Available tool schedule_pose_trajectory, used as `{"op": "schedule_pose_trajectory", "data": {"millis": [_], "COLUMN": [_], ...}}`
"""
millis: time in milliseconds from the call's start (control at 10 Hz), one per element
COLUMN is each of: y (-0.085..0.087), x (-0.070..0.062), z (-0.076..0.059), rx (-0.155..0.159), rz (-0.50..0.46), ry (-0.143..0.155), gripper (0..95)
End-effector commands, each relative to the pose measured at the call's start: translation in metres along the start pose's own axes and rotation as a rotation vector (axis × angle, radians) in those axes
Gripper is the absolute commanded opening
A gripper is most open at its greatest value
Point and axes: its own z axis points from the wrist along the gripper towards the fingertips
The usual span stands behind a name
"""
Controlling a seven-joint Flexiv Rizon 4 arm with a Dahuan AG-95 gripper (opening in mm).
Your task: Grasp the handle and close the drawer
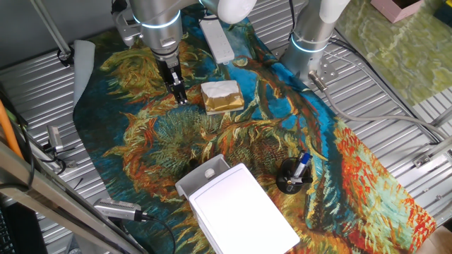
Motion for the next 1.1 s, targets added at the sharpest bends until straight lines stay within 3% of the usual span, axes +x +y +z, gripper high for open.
{"op": "schedule_pose_trajectory", "data": {"millis": [100, 200, 1100], "y": [0.0, 0.0, 0.0001], "x": [0.0, 0.0, 0.0], "z": [0.0, 0.0, 0.0], "rx": [0.0, -0.017, -0.015], "rz": [0.0, -0.012, -0.012], "ry": [0.0, -0.017, -0.017], "gripper": [95.0, 0.0, 0.0]}}
